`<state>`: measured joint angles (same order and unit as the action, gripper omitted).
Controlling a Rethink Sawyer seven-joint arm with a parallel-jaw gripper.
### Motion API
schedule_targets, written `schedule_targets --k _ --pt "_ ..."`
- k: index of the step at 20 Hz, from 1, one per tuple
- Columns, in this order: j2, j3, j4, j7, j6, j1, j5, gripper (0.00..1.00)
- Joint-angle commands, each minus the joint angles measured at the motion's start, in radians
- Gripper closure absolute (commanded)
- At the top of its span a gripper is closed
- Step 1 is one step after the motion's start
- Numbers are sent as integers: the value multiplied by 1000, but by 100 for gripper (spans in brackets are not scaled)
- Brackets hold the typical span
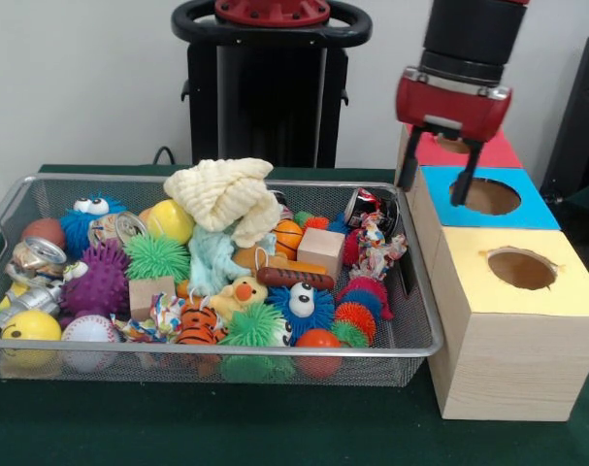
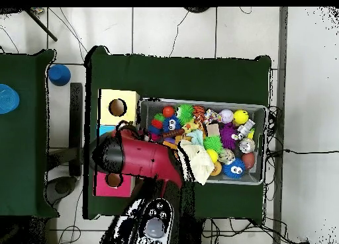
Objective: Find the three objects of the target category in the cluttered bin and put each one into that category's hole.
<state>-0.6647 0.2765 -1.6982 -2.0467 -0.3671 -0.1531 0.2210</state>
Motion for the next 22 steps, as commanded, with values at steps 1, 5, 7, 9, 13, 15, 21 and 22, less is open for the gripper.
schedule_targets --k 1,5,7,9,13,15,21,22 --pt "-141 -174 -165 195 -21 199 -121 0" --pt "-246 -196 -218 198 -84 252 -172 0" --pt "-266 -200 -228 162 -96 251 -192 0" --pt "-271 -212 -227 137 -108 256 -205 0" --pt "-274 -228 -221 105 -124 267 -222 0" --pt "-274 -226 -217 89 -125 264 -230 0" --pt "-279 -244 -219 66 -129 279 -249 0" --pt "-277 -241 -214 62 -130 277 -254 0"
